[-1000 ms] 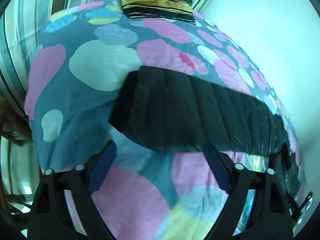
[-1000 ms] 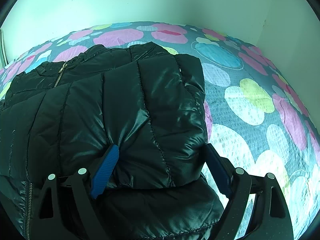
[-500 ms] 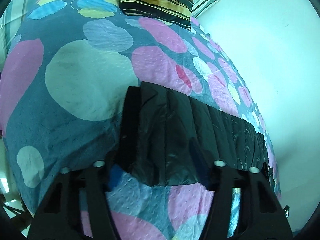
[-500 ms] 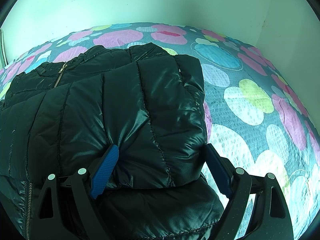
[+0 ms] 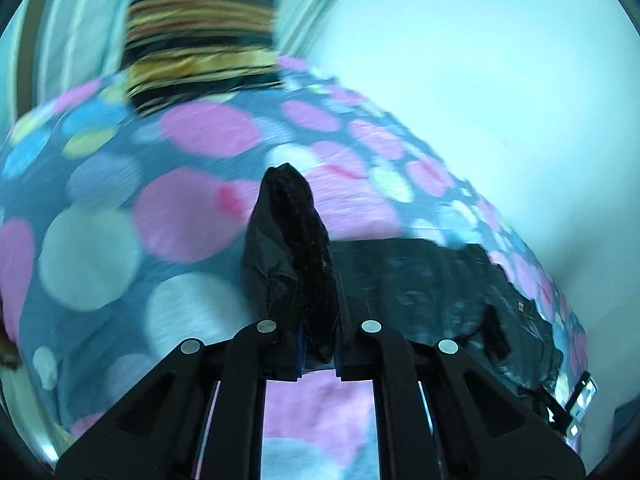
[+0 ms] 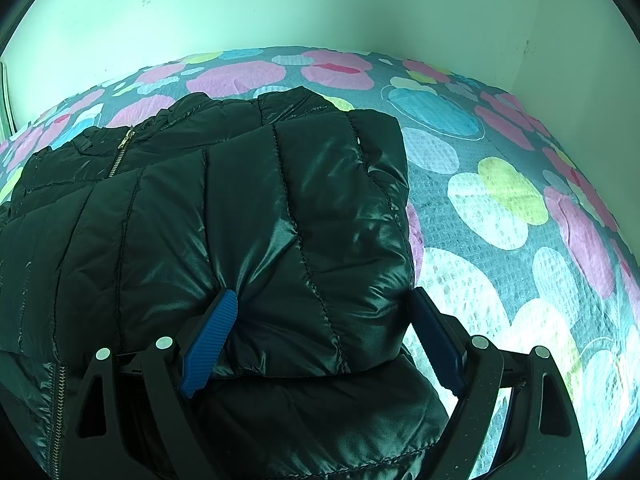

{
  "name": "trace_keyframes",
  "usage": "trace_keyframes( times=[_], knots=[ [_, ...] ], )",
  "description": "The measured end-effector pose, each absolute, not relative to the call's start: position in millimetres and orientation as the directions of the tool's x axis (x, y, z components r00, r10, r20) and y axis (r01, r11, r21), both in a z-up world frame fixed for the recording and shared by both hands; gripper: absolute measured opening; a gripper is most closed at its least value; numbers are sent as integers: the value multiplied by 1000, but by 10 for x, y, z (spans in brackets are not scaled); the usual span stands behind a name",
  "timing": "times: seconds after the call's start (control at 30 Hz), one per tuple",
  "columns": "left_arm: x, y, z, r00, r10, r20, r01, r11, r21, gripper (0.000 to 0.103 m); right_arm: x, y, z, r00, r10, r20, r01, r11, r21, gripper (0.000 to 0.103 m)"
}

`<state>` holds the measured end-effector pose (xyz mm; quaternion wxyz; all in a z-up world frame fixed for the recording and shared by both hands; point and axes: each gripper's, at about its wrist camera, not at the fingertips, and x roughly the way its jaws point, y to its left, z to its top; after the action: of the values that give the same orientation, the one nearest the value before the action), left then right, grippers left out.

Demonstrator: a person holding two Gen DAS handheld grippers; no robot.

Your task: Fold large clothes

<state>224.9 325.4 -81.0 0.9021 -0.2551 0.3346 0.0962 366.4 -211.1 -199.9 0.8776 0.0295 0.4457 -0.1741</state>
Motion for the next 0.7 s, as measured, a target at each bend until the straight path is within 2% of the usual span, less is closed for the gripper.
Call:
trace_keyframes(
  times=[0.13, 0.3, 0.53, 0.7],
  knots=[
    [2680, 2496, -424, 786, -97, -611, -163, 920, -356, 9, 3670, -2132, -2010, 544, -266, -796, 336, 938, -84, 85],
    [3146, 1512, -228, 776, -192, -601, 15, 958, -288, 9, 3664, -2182, -2026, 548, -238, -802, 342, 939, -45, 85],
    [3564, 232, -323, 723, -305, -620, 197, 951, -238, 9, 3688, -2209, -2045, 550, -222, -805, 349, 937, -20, 86],
    [3724, -436, -570, 666, -350, -658, 265, 936, -230, 9, 3668, -2201, -2053, 552, -223, -804, 351, 936, -19, 86]
  ],
)
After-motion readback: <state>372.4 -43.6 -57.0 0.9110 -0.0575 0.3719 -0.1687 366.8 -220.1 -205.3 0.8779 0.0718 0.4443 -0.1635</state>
